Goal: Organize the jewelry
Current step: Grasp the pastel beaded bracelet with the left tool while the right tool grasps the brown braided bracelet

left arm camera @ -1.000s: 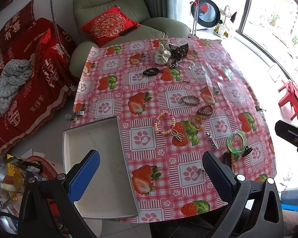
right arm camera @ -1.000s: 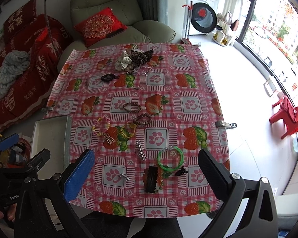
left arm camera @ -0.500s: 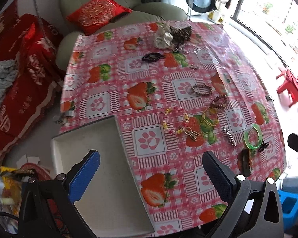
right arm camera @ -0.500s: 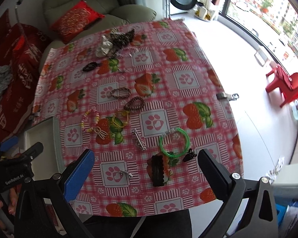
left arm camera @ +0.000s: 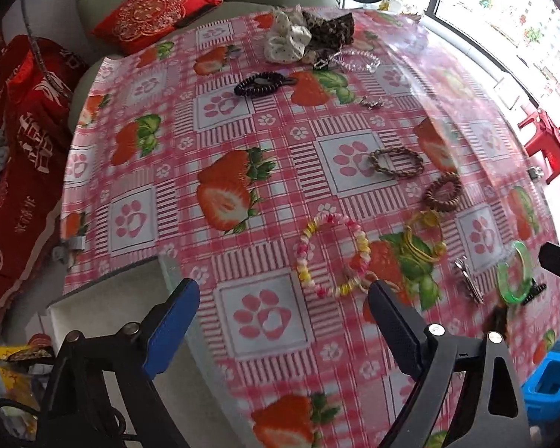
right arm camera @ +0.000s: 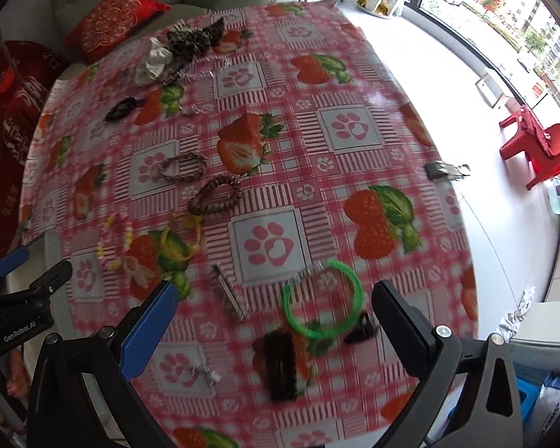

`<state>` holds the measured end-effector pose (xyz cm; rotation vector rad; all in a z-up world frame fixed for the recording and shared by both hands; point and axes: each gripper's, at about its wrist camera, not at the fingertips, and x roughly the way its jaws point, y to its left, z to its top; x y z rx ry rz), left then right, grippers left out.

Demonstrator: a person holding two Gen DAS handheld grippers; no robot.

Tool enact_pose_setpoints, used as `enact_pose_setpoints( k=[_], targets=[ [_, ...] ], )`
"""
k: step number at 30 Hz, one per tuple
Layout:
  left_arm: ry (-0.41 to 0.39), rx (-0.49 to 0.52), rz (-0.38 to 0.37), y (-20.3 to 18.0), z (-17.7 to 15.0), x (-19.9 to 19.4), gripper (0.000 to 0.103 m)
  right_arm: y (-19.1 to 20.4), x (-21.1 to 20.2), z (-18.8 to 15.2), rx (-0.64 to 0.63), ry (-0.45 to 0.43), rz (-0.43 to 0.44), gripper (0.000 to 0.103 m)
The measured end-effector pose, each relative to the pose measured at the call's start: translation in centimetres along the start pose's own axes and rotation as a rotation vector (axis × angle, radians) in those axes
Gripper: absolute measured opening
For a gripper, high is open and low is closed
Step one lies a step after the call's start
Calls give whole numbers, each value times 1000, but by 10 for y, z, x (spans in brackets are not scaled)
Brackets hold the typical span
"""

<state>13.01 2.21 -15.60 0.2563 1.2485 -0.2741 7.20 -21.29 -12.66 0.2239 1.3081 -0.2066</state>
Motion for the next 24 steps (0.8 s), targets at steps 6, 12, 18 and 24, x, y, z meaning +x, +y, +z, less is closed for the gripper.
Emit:
enact_pose_setpoints(
  k=[6,12,18,24],
  targets=[
    [5,-29,-1,2,14,32,84,3,40,26,-45,12,6,102],
    [39,-45,-2,0,17,55,82,14,70,54,-103,17,27,94],
    [55,-48,-2,-3,21,71,71,39,84,86,-164,-21,82,86],
    [55,-58,-8,-2,24,78,70,65,112,101,-220,21,95,65]
  ],
)
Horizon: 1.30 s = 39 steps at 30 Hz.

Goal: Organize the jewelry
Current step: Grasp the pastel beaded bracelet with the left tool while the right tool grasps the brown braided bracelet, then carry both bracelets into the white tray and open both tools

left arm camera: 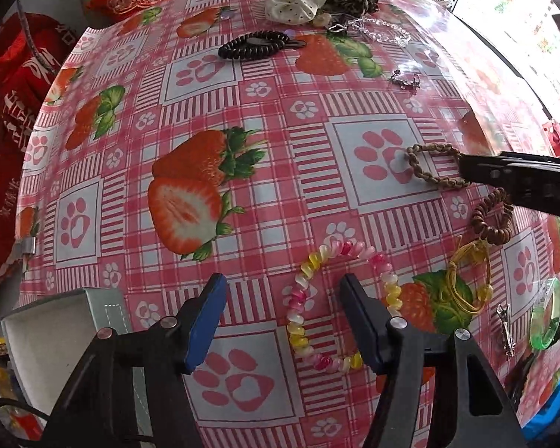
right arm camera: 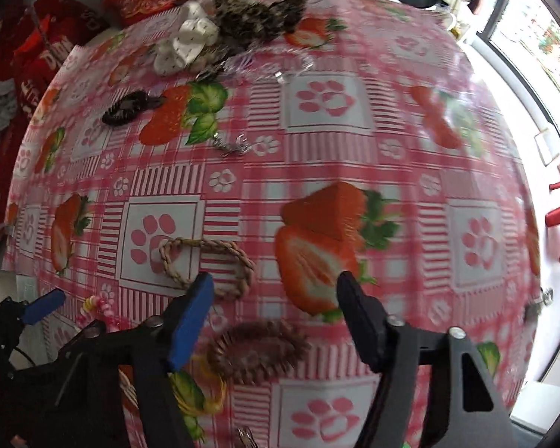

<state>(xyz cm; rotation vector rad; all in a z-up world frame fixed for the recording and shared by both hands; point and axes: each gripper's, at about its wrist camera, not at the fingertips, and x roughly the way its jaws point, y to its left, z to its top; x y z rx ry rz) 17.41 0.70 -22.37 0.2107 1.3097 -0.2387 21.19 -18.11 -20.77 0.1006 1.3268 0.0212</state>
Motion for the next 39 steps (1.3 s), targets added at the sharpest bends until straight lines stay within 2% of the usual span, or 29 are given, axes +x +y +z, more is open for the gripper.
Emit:
enact_pose_setpoints(
  k=[2,4,5,6,7,8,9,12,16,21,26,33,39],
  targets=[
    [-7,3,1,-1,1,1,69,8,6,2,-32,5,-12,63],
    [-9,3,-13,-2,-2,-1,63,16,8,3,-69,-2,-36,58],
    [-11,7,-20,-3,-4,-2,57,21,10,4,-90,-4,-46,53],
    [-14,15,-24,-5,-4,-3,43,24,11,5,-104,-2,-59,52],
    [-18,23,-23,-9,-6,-5,35,27,11,5,-115,-3,-69,44],
    [-17,30,-26,-11,-6,-6,22,30,11,5,-121,-3,-55,41],
    [-14,30,-38,-12,-6,-6,17,32,11,6,-126,-3,-49,36],
    [-14,11,-60,-11,-5,-7,15,36,11,8,-153,-7,-48,8],
    [-19,-43,-106,-5,-3,-12,15,32,9,9,-117,-15,3,7],
    [-58,-61,-121,-4,-2,-32,16,14,-11,7,-59,-41,68,7],
    [-99,-90,-139,1,-3,-55,15,9,-34,2,-53,-69,99,7],
    [-148,-138,-155,16,-14,-87,15,24,-56,1,-51,-86,138,7],
    [-180,-214,-139,48,-35,-115,16,48,-81,-9,-77,-96,191,7]
  ],
)
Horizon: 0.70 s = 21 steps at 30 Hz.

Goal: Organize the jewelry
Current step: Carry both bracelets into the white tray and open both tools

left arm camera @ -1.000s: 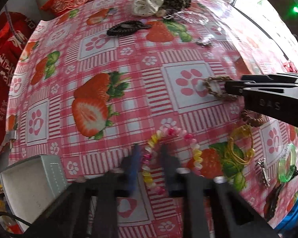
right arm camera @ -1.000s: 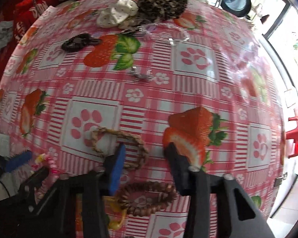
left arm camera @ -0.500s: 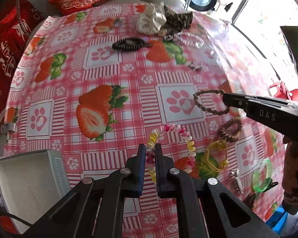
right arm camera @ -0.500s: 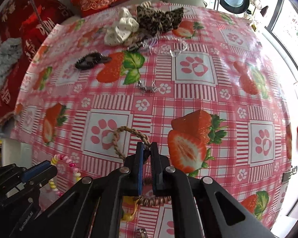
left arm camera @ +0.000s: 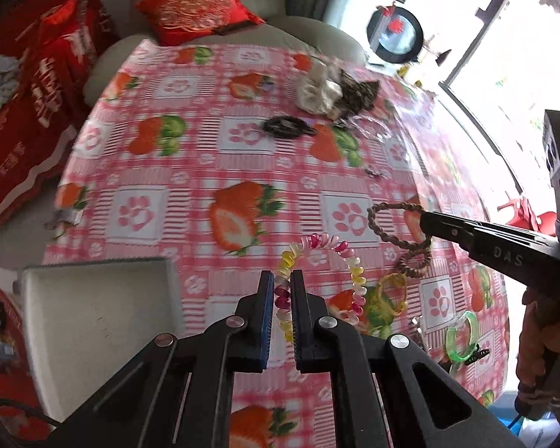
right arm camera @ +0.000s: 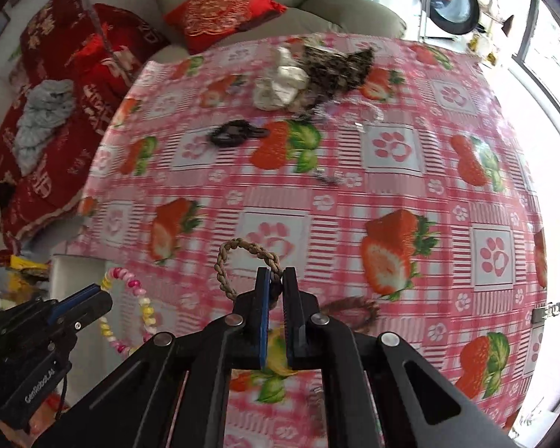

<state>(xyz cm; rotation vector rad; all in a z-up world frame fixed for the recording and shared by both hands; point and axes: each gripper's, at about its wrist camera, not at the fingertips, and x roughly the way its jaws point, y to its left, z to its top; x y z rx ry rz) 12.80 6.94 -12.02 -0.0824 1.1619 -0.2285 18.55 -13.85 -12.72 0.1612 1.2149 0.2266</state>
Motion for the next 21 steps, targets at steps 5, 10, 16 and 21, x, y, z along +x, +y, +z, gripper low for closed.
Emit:
enact_pose_setpoints(
  k=[5,10,16,21],
  targets=[
    [-18,-68,50,43,-16,-25,16,46,-6,-6,-59,9,74,7],
    [-16,-152,127,92,-37,-37,16,102,1,-12,-132,36,152,7],
    [-2,-235,204,142,-60,-35,15,172,27,-23,-226,85,218,7],
    [17,-285,236,173,-68,-17,15,208,54,-29,-269,117,219,7]
  ],
)
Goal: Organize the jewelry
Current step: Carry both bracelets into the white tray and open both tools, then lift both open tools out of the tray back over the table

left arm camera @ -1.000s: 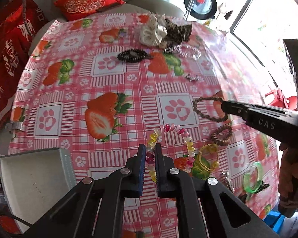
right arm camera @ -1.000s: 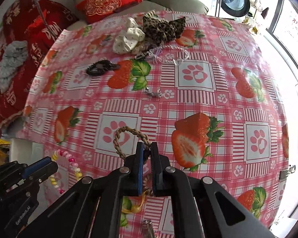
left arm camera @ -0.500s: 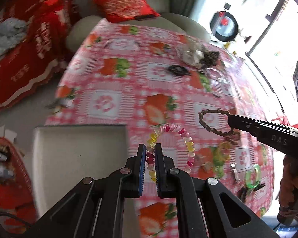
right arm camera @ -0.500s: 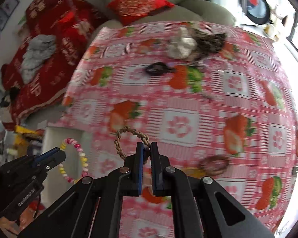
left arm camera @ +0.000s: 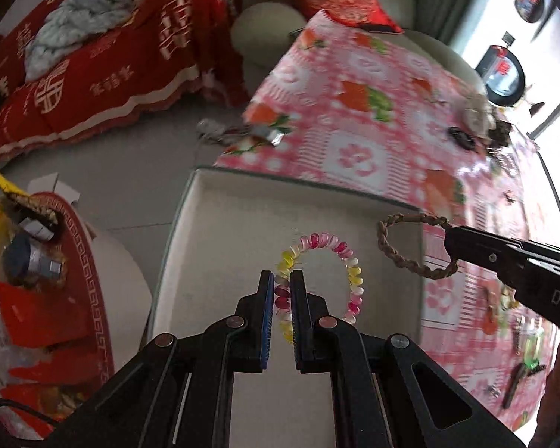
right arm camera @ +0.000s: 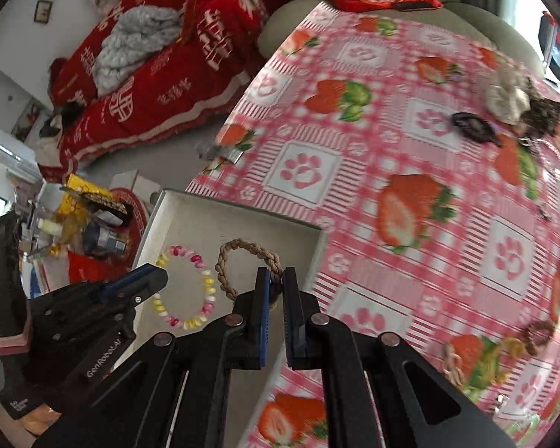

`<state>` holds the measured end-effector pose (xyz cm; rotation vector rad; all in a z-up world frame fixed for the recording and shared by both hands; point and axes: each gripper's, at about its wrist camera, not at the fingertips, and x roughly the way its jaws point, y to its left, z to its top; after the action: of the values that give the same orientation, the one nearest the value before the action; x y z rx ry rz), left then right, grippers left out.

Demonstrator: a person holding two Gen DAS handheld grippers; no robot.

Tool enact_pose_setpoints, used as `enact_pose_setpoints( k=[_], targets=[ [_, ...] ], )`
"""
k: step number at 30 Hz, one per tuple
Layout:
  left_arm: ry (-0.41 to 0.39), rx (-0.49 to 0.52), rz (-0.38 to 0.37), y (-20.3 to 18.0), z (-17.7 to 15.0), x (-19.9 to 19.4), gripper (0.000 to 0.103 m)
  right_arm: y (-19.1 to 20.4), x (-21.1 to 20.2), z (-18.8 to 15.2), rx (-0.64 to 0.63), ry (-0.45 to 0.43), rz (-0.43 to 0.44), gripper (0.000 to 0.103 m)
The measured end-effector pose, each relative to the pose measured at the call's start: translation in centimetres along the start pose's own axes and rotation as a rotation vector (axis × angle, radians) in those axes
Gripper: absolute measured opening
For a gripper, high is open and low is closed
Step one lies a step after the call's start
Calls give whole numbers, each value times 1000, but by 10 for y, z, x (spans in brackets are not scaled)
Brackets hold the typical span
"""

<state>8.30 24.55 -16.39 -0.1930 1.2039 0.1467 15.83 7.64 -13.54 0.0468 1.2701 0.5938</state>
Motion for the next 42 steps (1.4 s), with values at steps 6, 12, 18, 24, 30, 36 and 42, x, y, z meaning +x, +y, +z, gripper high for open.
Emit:
enact_pose_setpoints(
  k=[6,12,18,24,30,36,42],
  targets=[
    [6,-12,19,9,7,27,15,6,37,7,0,43,-43,7],
    [4,21,55,5,12,44,16,0,60,11,5,73,-84,7],
    [4,66,104,-1,13,54,16,-2,75,12,-1,105,-106,7],
    [-1,74,118,0,12,55,16,-2,88,12,-10,134,-114,8],
    [-41,49,166,6,11,47,89,6,91,15,-45,125,-119,31],
    [-43,79,174,3,9,40,89,6,80,20,-10,94,-96,36],
    [-60,82,183,0,6,27,103,4,48,23,21,29,-64,50]
  ],
)
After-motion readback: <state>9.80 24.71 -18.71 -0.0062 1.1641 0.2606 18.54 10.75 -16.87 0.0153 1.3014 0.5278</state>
